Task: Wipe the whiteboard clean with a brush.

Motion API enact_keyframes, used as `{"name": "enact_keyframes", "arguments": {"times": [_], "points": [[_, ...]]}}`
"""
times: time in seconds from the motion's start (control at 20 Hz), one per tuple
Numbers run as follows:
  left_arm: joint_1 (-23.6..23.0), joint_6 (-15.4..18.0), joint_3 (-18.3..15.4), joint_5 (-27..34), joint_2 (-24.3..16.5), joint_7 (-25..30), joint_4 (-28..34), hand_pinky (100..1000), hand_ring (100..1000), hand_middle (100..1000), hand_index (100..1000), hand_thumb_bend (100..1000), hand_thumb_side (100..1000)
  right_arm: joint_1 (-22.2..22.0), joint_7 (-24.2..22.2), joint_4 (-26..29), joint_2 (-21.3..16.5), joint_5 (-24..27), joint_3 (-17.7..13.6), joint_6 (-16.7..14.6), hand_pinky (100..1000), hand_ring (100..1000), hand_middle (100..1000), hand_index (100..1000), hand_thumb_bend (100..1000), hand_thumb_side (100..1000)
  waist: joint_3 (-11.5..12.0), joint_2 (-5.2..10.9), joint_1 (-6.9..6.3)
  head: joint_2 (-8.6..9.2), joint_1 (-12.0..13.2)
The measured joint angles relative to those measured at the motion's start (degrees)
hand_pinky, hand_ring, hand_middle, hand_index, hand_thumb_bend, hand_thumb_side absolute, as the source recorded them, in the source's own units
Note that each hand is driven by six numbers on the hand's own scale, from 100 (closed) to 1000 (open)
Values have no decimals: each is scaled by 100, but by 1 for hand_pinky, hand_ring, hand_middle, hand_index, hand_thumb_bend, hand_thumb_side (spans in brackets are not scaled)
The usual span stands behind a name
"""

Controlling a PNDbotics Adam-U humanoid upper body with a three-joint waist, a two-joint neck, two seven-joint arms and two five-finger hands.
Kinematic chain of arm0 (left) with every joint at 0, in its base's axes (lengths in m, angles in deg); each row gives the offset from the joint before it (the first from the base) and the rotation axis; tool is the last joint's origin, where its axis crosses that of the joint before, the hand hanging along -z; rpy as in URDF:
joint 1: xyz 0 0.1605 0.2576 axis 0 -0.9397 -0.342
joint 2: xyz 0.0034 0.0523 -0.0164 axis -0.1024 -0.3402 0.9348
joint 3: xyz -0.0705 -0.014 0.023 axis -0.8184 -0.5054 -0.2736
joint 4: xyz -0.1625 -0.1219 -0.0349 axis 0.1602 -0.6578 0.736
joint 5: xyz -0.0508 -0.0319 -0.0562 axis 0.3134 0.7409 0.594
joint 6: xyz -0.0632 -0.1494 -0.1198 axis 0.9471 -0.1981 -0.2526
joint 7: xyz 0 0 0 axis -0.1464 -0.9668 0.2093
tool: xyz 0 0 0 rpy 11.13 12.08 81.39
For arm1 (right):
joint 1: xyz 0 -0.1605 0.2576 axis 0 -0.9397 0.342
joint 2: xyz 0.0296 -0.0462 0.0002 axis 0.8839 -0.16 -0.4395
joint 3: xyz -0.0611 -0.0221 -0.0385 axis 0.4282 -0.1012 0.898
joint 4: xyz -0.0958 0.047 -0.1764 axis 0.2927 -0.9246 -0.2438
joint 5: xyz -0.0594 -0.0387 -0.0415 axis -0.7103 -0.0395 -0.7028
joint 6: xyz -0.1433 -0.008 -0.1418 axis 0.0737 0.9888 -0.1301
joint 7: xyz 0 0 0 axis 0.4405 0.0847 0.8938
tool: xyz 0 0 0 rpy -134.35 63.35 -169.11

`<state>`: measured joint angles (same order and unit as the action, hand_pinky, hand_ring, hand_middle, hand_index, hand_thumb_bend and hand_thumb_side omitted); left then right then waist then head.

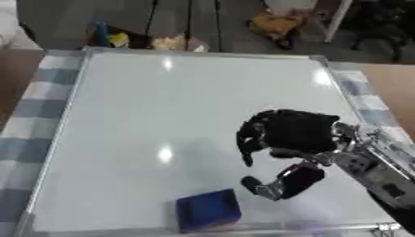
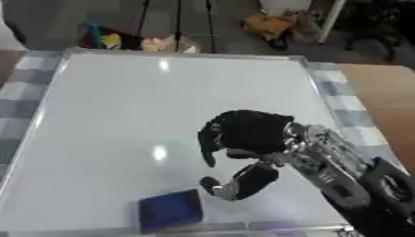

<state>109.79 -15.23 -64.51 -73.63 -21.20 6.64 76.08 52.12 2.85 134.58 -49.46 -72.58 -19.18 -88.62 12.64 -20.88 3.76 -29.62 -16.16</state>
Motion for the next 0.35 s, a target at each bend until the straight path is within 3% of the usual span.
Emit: {"name": "enact_keyframes", "arguments": {"times": [0.35], "points": [[-1, 22, -4, -5, -2, -130, 0, 383, 706, 614, 595, 129, 912, -2, 599, 18, 135, 485, -641, 71, 641, 702, 539, 589, 100, 790, -73, 50, -24, -20, 140]]}}
